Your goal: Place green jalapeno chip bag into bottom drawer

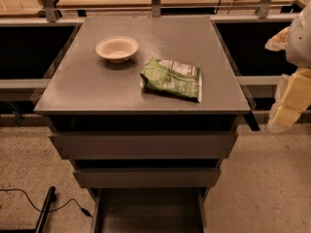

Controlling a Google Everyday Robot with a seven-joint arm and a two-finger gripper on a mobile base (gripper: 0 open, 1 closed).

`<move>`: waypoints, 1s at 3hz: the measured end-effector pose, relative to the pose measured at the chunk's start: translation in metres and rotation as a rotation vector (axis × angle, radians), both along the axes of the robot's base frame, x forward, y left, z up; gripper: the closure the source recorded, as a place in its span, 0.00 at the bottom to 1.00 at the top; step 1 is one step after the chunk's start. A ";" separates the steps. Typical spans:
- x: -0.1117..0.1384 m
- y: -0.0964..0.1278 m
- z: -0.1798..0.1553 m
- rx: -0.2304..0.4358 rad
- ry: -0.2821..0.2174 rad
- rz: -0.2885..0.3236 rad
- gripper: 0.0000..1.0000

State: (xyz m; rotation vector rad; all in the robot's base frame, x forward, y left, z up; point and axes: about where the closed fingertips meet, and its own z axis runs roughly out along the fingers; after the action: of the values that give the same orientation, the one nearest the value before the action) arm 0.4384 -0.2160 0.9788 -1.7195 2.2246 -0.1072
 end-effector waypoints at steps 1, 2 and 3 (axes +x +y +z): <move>0.000 0.000 0.000 0.000 0.000 0.000 0.00; 0.021 0.009 0.001 0.000 -0.022 0.030 0.00; 0.068 0.020 -0.008 0.053 -0.057 0.053 0.00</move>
Offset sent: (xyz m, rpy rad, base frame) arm 0.0500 0.0201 -0.0028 -0.0005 -0.0316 0.0714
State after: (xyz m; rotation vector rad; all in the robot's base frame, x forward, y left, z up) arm 0.5067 -0.1962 0.9703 -1.7240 2.1210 -0.0834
